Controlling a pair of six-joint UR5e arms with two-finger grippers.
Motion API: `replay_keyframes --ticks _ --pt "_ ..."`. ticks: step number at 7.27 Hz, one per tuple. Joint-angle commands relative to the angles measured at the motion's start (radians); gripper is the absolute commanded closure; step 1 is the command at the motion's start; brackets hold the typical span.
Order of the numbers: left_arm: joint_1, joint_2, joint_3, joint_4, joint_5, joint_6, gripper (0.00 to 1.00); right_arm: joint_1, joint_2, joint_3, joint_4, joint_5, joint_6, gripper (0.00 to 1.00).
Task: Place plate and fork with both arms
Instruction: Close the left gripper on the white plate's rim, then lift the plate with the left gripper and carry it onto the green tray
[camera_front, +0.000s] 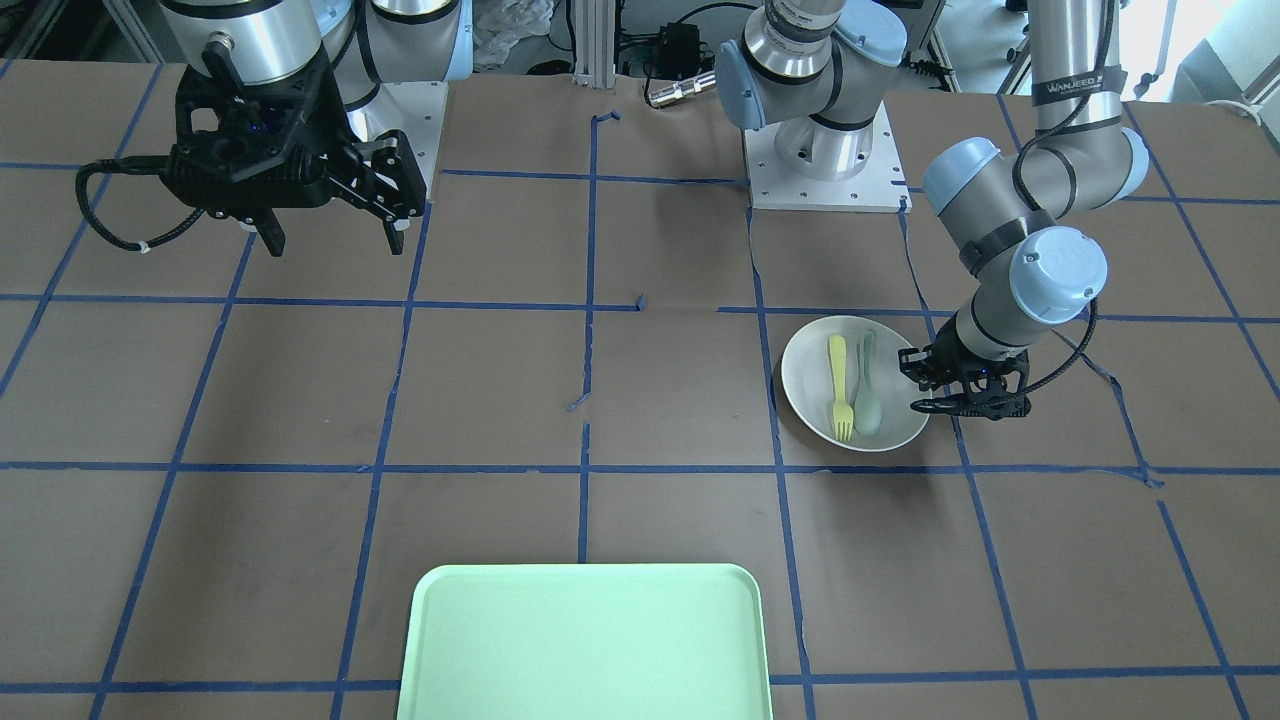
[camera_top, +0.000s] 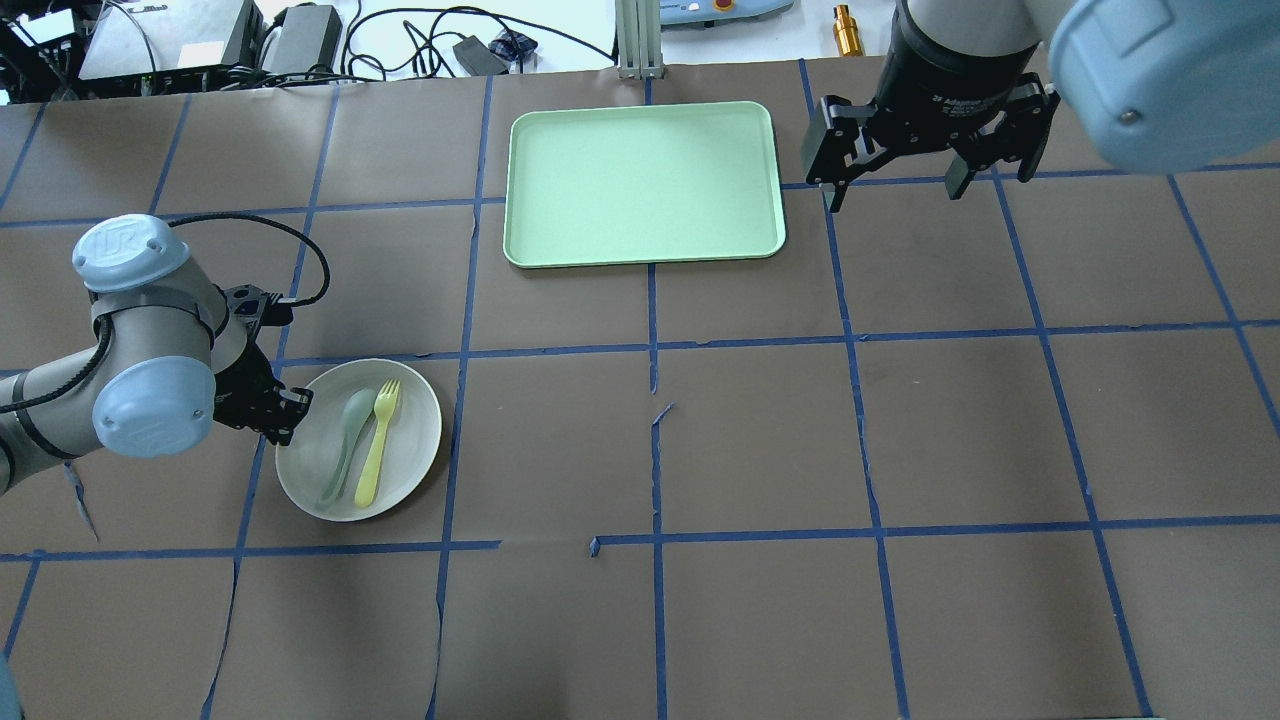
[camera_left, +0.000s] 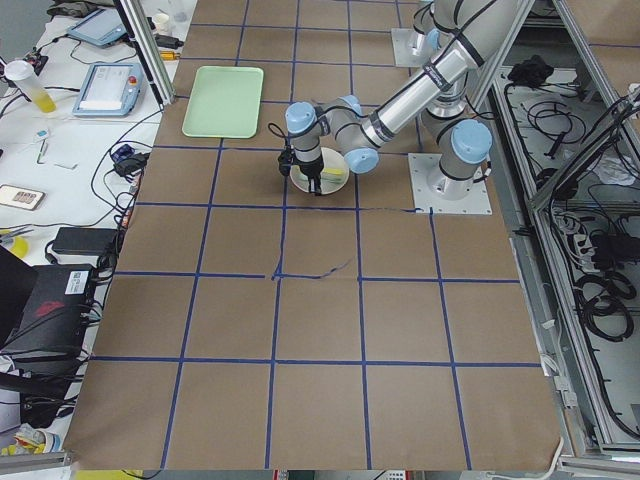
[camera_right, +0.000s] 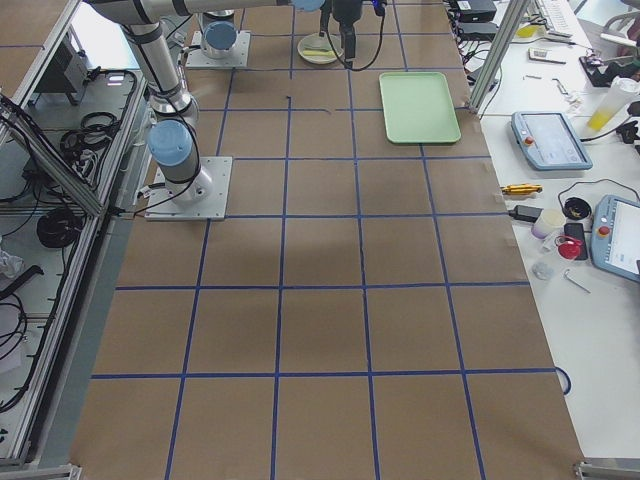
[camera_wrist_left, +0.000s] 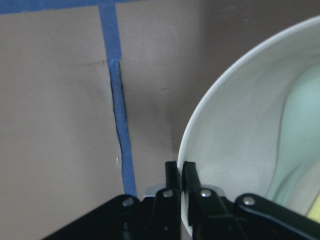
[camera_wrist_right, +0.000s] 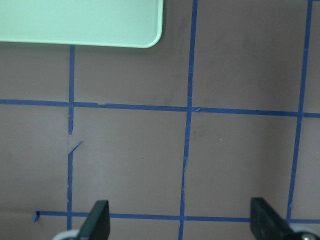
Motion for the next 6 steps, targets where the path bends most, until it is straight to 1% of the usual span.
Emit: replay_keyframes --ticks 1,3,4,5,6 --pt "0.007 0.007 0.016 -0.025 -0.052 0.003 1.0 0.0 0.0 0.001 0.0 0.0 0.0 0.0" --pt "0.012 0.01 0.066 -0.113 -0.111 0.014 1.0 0.0 0.0 0.001 0.0 0.001 0.0 0.0" --pt "0.012 0.009 0.095 -0.137 -0.122 0.014 1.0 0.0 0.0 0.001 0.0 0.0 0.0 0.0" --pt "0.01 0.001 0.138 -0.178 -0.129 0.012 1.0 0.0 0.0 0.001 0.0 0.0 0.0 0.0" --pt "0.01 -0.002 0.192 -0.237 -0.169 0.009 1.0 0.0 0.0 0.001 0.0 0.0 0.0 0.0"
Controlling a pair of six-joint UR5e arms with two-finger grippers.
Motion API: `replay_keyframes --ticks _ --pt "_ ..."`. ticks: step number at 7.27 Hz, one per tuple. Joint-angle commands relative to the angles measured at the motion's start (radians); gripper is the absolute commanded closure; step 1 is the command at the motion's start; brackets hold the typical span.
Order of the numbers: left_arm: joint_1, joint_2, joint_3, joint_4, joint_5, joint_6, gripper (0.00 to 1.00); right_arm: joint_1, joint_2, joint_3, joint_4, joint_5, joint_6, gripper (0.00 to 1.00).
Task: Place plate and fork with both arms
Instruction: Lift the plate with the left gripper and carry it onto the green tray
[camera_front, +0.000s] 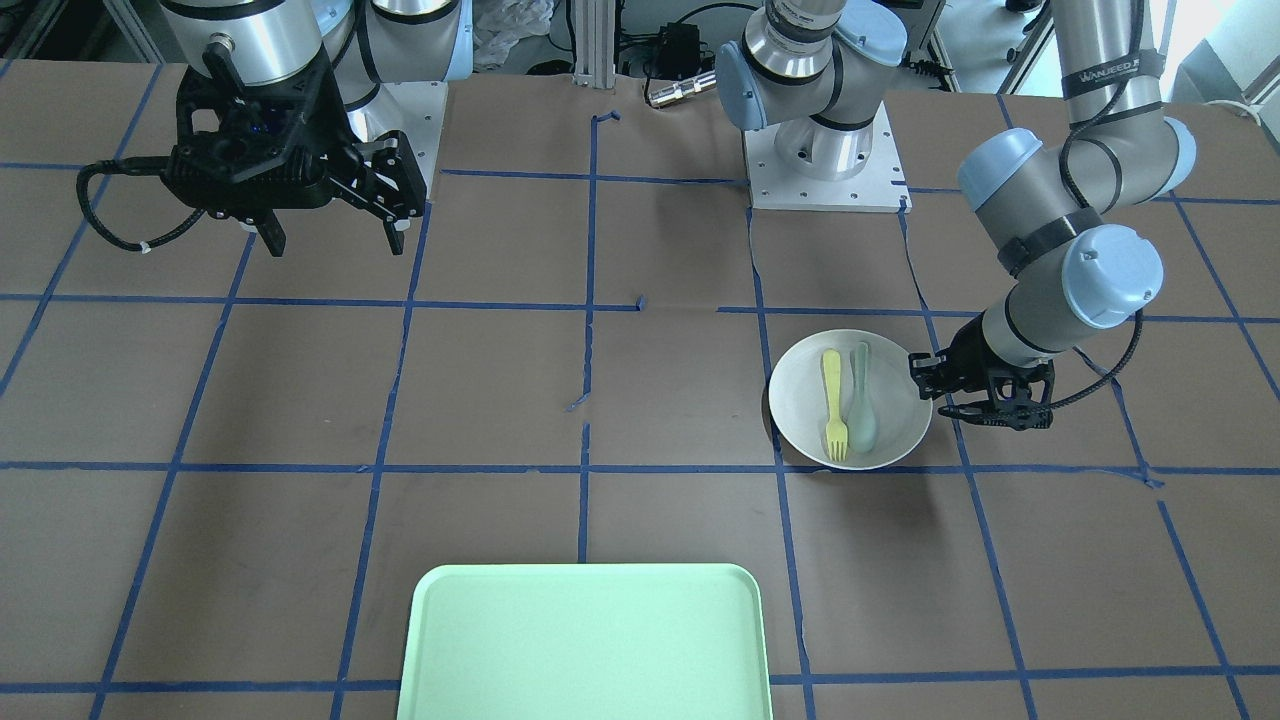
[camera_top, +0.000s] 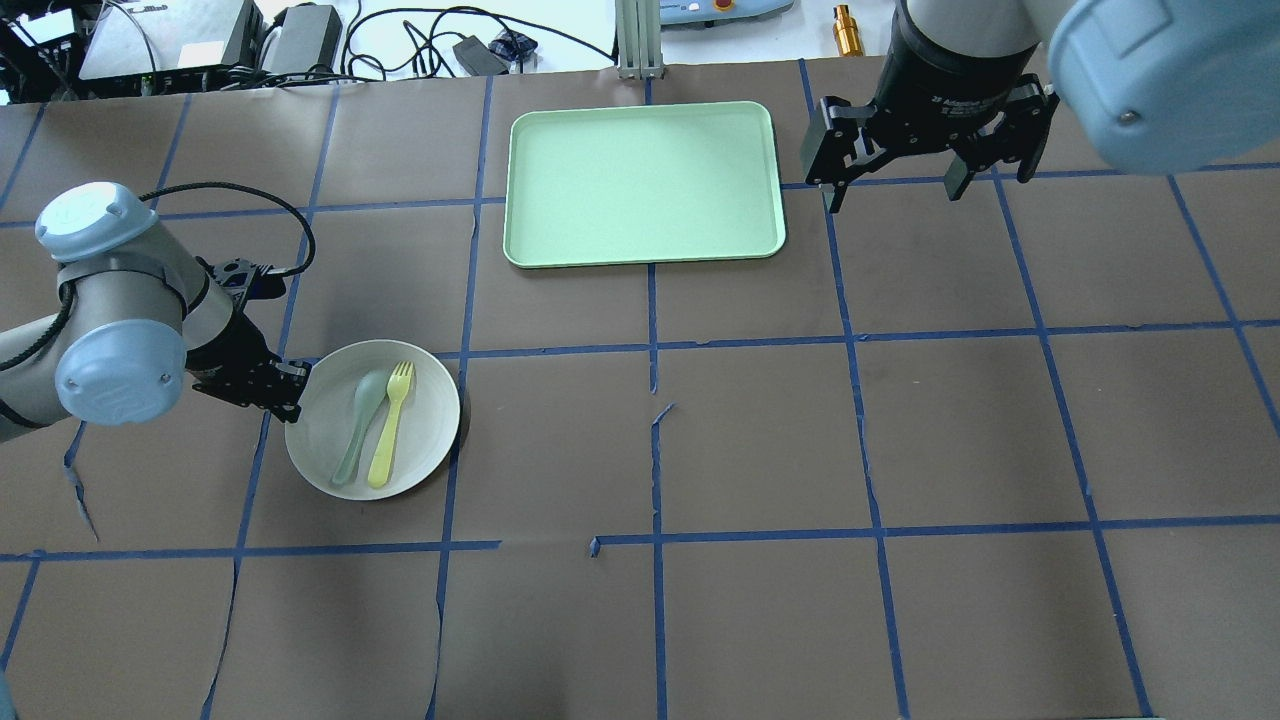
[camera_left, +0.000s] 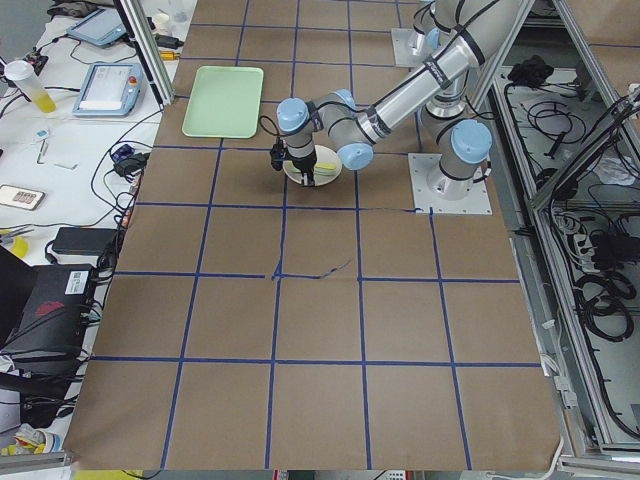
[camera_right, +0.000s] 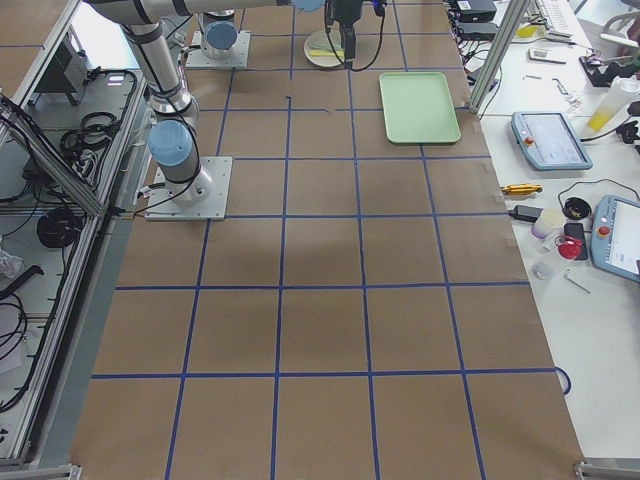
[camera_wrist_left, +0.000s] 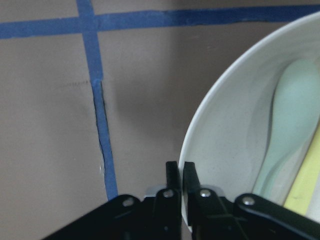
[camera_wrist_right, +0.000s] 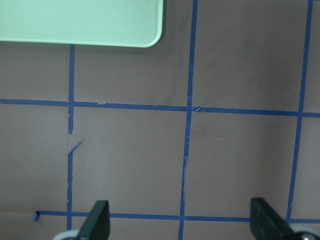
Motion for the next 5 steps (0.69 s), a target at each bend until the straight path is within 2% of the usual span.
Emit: replay_keyframes --ticks 1,3,5 --pt "-0.002 -0.013 0.108 -0.11 -0.073 -0.01 1.0 0.0 0.0 0.0 0.0 0.001 0.0 0.0" --pt "-0.008 -0.037 0.147 -0.132 -0.135 -0.033 1.0 0.0 0.0 0.0 0.0 0.0 0.0 0.0" --pt "-0.058 -0.123 0.28 -0.192 -0.162 -0.044 1.0 0.0 0.0 0.0 0.0 0.001 0.0 0.0"
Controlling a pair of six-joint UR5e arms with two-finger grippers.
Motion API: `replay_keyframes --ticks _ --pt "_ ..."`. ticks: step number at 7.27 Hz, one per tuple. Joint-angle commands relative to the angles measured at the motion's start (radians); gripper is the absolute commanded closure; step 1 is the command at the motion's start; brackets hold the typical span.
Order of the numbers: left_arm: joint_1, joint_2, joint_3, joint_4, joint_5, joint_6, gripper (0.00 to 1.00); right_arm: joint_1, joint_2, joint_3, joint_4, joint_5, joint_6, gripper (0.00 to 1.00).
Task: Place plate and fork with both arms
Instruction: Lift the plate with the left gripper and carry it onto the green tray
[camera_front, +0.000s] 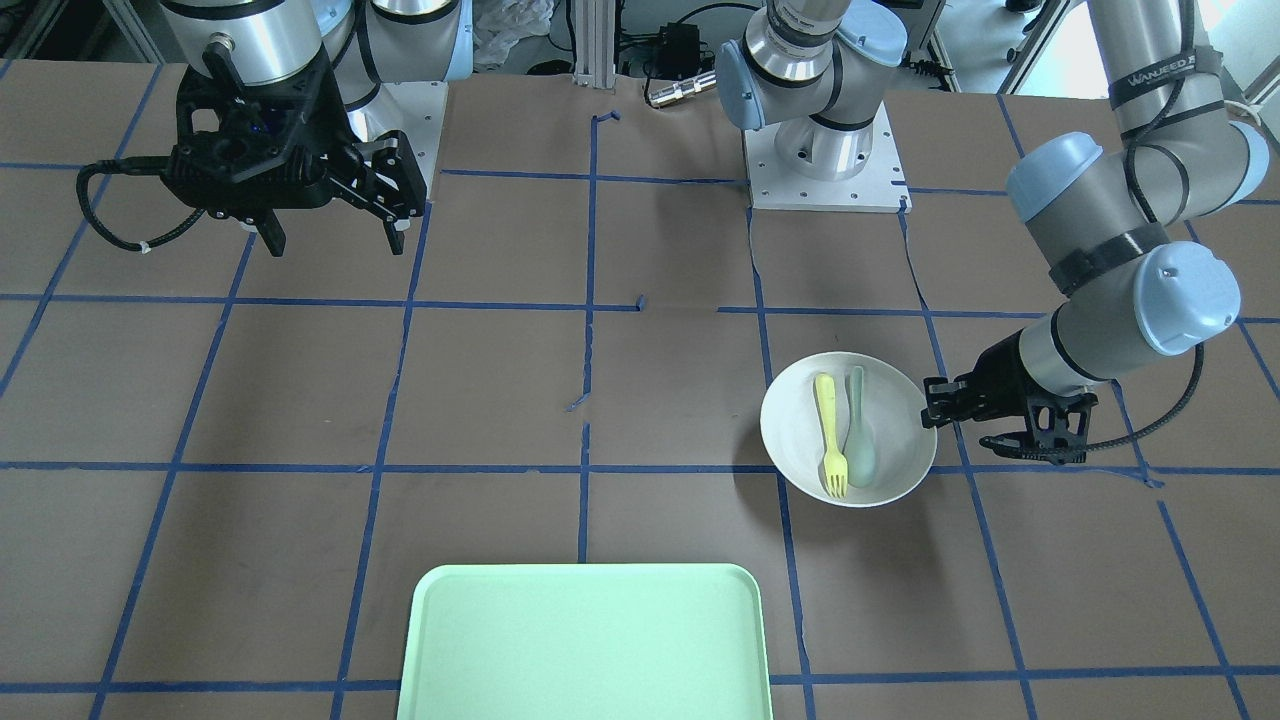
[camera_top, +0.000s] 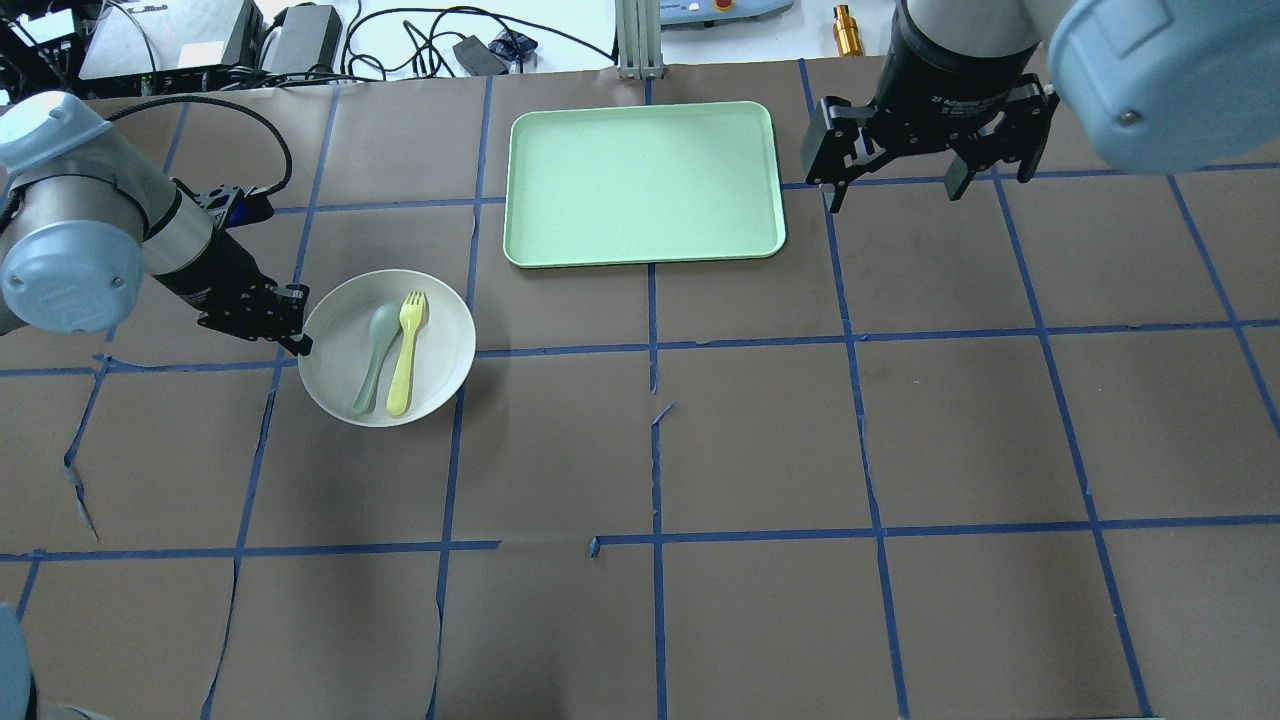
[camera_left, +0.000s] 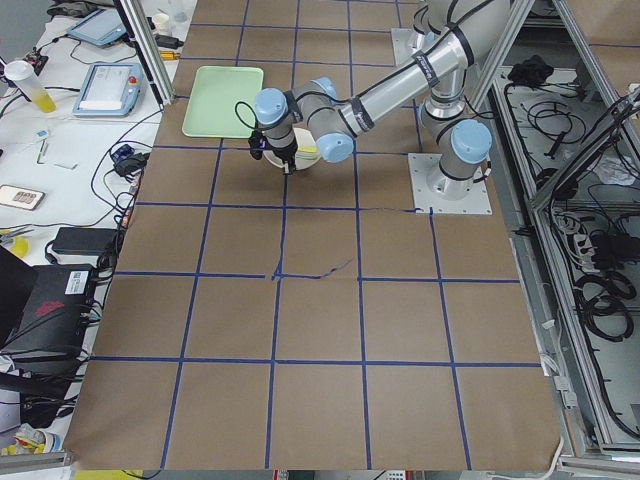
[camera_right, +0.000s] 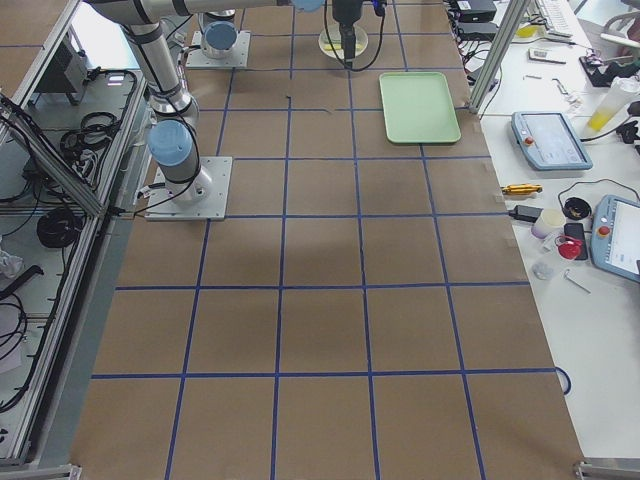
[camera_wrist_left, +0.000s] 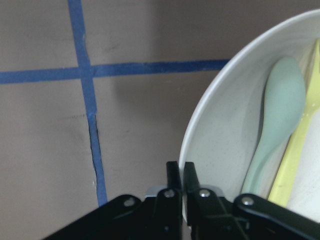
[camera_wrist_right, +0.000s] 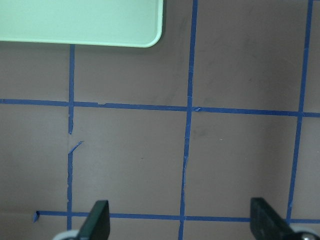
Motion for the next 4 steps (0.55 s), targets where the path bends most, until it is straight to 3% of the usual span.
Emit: replay_keyframes --ticks 1,4 --pt "-0.071 -0.112 0.182 -0.093 -0.053 -0.062 1.0 0.0 0.0 0.0 0.0 0.001 0.0 0.0" --pt "-0.188 -0.275 0.414 -0.11 -0.148 -0.192 1.0 0.0 0.0 0.0 0.0 0.0 0.0 0.0"
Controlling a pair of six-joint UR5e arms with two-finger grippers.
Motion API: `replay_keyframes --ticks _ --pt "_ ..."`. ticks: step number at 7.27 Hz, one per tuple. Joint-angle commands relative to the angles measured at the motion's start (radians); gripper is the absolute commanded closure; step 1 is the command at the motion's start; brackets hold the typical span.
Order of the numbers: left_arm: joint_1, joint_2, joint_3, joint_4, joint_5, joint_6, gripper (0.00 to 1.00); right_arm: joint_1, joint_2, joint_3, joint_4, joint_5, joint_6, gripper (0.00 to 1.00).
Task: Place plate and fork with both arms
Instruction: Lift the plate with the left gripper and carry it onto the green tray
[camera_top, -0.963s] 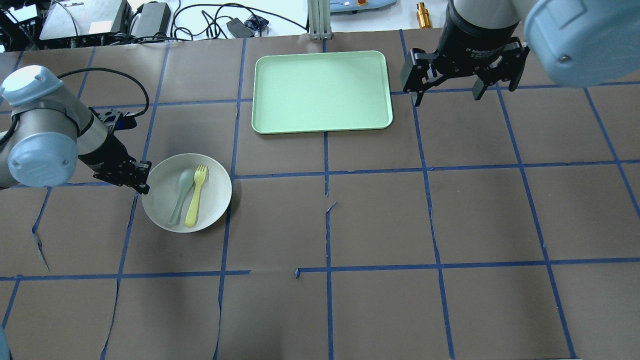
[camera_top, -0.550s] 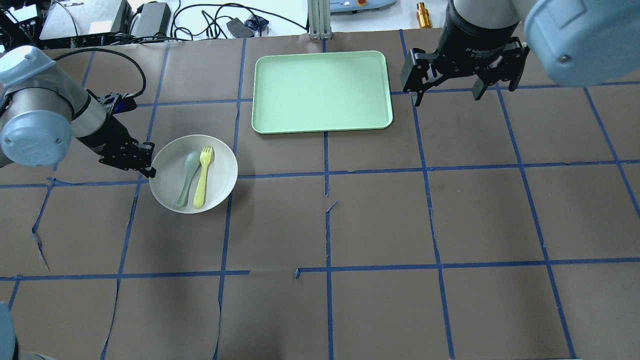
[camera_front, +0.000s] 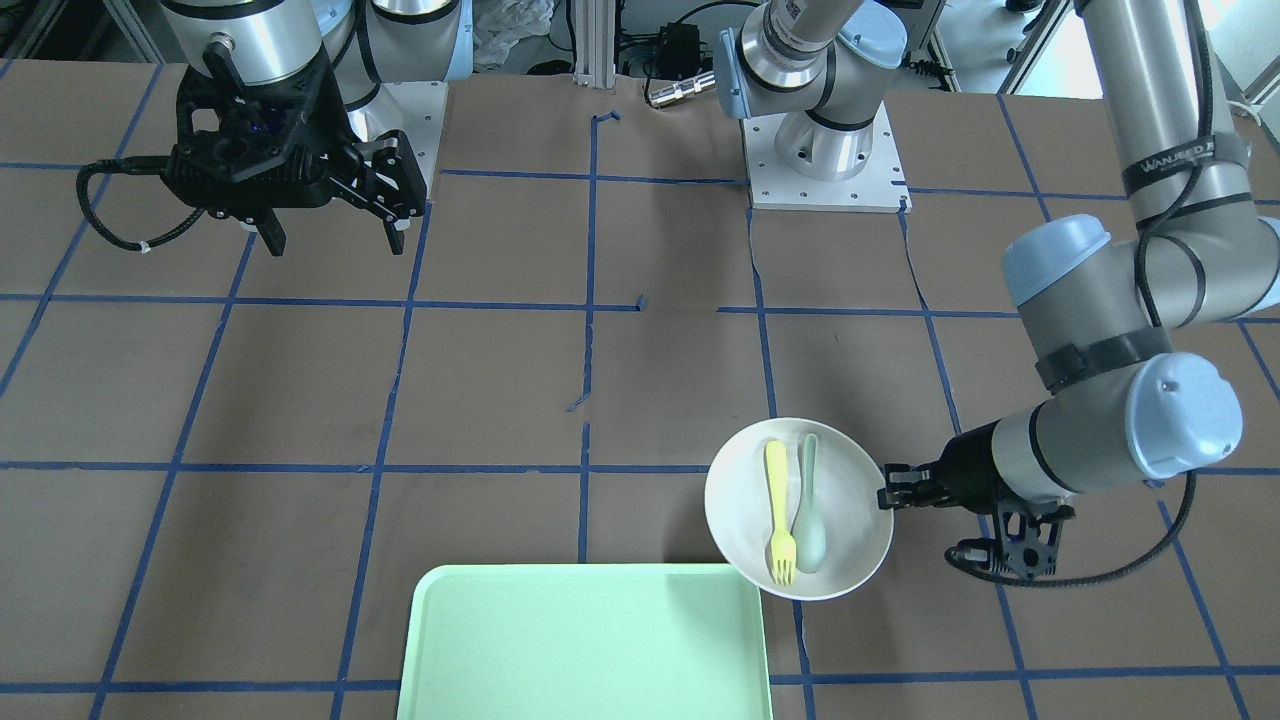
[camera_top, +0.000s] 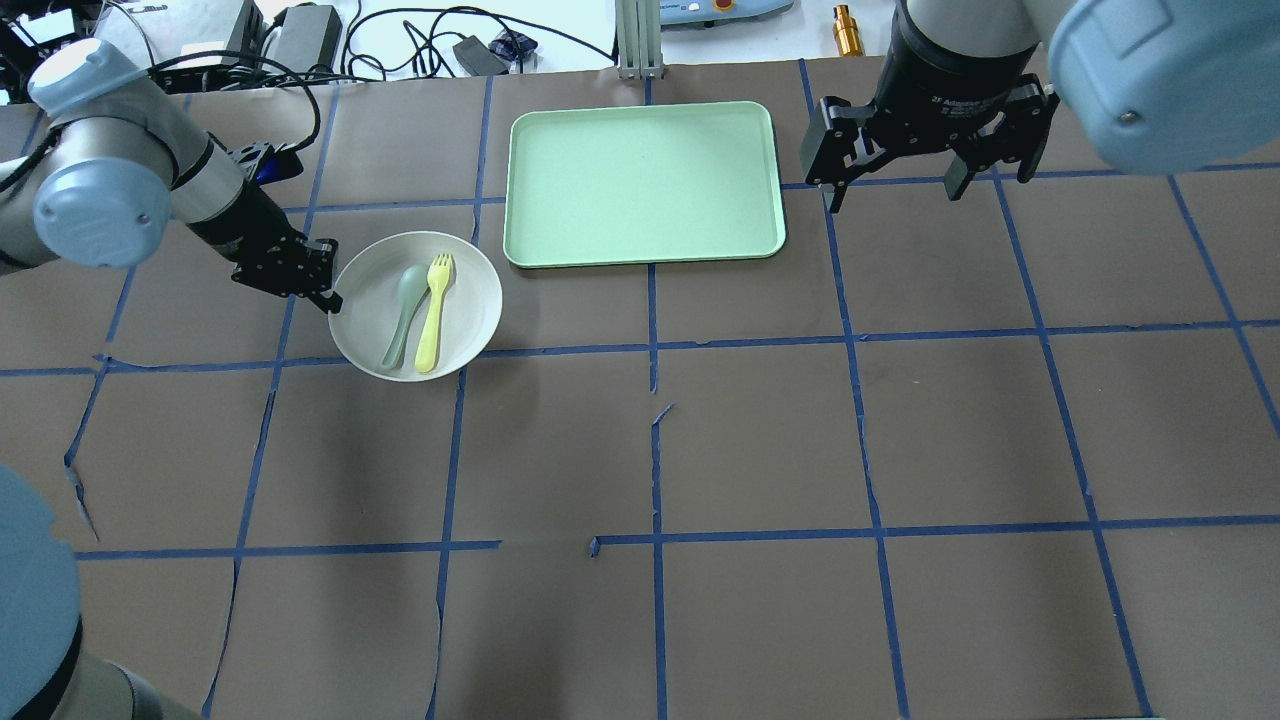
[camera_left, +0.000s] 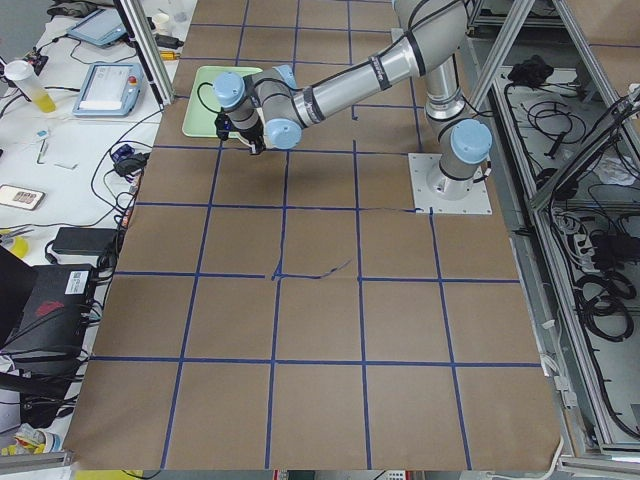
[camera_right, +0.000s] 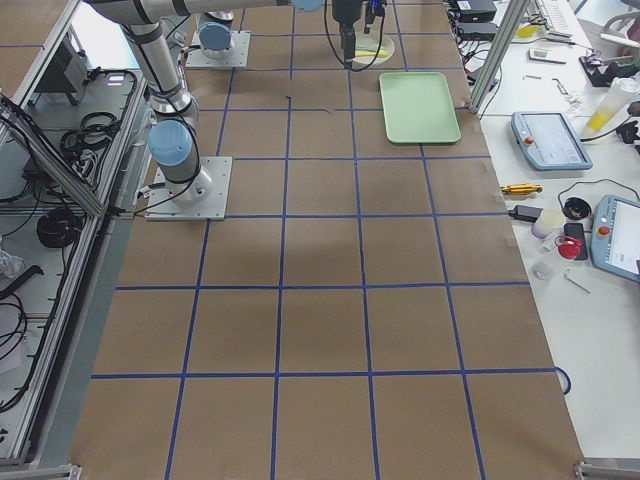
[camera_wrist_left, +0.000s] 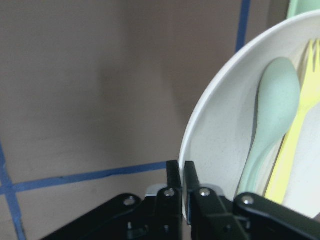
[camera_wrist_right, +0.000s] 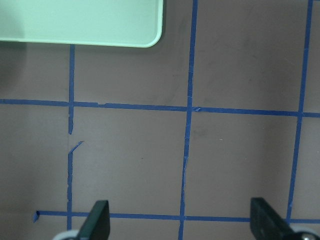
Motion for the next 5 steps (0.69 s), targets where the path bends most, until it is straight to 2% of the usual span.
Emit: replay_keyframes --ticks 1,4,5 --pt "-0.073 -0.11 0.146 -0.004 -0.074 -0.106 1.0 0.0 0.0 0.0 0.0 0.0 0.0 0.0" --pt "-0.159 -0.245 0.34 -0.004 -0.079 -0.209 1.0 0.0 0.0 0.002 0.0 0.001 0.0 0.0" --pt "-0.174 -0.277 0.372 0.001 -0.126 -0.225 1.0 0.0 0.0 0.002 0.002 0.001 0.0 0.0"
